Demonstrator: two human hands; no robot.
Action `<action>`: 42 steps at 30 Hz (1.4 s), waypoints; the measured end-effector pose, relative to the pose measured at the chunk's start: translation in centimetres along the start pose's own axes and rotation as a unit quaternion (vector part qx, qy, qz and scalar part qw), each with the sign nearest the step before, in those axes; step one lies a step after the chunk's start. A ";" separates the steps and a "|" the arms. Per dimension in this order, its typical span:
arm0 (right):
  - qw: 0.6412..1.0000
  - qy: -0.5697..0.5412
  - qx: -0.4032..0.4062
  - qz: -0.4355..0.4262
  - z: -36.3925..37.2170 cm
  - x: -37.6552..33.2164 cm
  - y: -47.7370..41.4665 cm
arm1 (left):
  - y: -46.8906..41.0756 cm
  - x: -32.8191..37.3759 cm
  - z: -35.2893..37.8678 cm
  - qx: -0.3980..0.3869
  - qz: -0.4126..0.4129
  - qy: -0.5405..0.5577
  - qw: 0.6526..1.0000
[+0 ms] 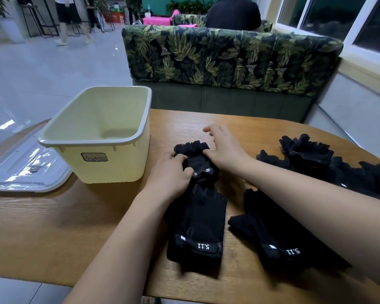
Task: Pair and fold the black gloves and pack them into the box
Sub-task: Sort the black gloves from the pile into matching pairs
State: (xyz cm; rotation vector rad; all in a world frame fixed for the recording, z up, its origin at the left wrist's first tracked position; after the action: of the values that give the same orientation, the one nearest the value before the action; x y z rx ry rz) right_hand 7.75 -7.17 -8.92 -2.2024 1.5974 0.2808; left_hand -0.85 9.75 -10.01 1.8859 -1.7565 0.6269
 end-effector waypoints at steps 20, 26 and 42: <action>0.985 0.125 -0.057 -0.103 -1.7 -5.1 7.9 | 5.4 3.2 -6.2 0.192 0.158 0.082 0.965; 0.986 0.101 -0.074 -0.111 -2.1 -6.8 11.8 | 7.5 3.1 -11.6 0.326 0.195 0.001 0.925; 0.989 0.088 -0.049 -0.107 -1.3 -8.0 20.0 | 11.3 -3.6 -14.7 0.241 0.142 -0.150 0.948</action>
State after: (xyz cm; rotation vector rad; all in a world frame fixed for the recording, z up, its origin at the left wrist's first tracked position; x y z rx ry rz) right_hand -13.75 -6.12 -8.73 -2.5118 1.4434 0.1055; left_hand -12.45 21.14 -0.39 2.1514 -2.2568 0.9927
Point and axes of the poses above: each hand's wrist, its own y-axis away from the middle knuckle, its own z-axis out of the palm, x = y × z, the point moved 3 cm from there along -y, towards the middle knuckle, and after that the axes turned 7 degrees about y, right-handed, at the moved point
